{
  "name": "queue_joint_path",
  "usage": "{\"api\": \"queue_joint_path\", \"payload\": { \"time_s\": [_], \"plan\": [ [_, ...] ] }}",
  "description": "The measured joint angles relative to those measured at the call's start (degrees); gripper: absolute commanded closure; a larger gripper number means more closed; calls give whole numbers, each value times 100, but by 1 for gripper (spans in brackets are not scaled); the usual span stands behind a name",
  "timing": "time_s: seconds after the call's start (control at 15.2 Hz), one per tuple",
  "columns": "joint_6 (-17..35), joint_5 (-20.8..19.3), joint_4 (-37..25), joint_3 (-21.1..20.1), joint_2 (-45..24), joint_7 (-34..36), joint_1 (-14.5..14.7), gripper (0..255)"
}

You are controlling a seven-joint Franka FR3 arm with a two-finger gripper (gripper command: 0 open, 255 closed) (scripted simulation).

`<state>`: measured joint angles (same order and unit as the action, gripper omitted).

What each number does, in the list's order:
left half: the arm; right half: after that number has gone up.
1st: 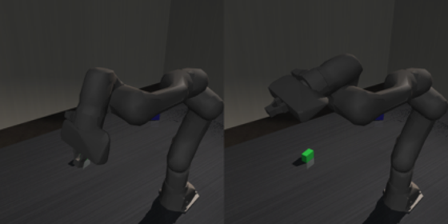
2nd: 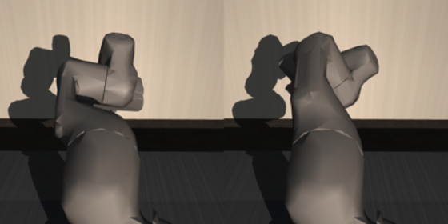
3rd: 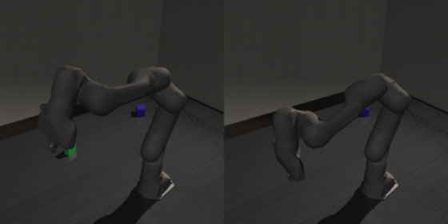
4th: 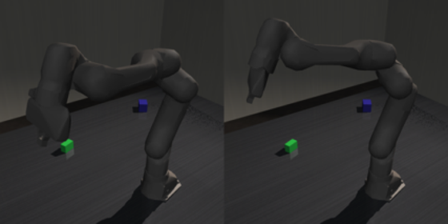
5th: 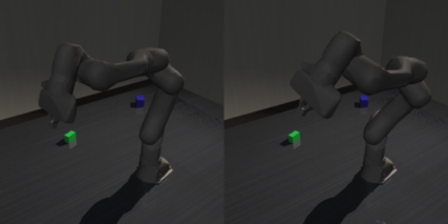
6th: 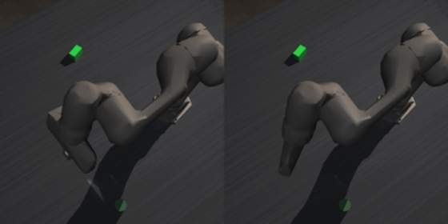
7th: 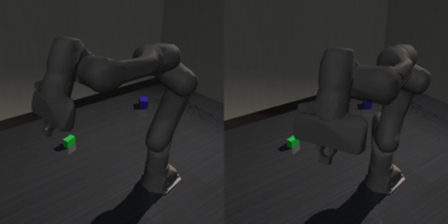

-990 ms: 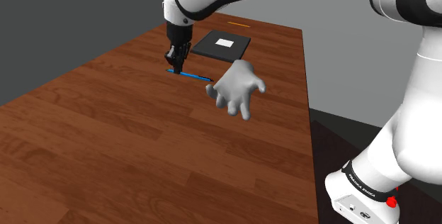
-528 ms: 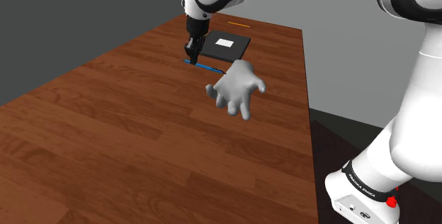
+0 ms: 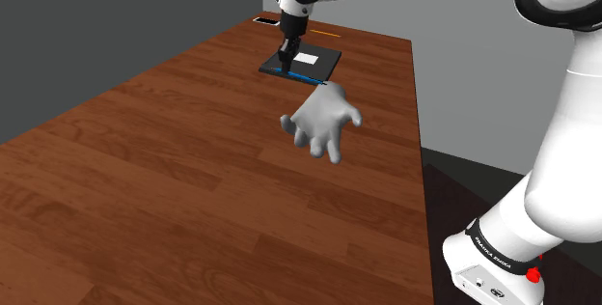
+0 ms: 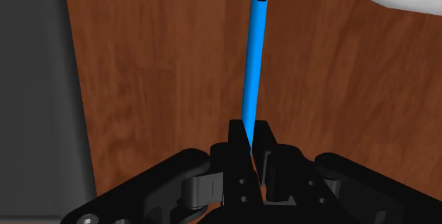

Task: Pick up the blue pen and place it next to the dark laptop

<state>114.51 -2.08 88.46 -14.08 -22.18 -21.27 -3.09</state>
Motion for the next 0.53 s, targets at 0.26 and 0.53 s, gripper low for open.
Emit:
{"api": "queue_joint_path", "payload": {
  "time_s": [0.26,0.53],
  "plan": [
    [217,6,182,29,-44,-97,-66,255],
    [467,-19,319,43,-159,-101,-63,255]
  ]
}}
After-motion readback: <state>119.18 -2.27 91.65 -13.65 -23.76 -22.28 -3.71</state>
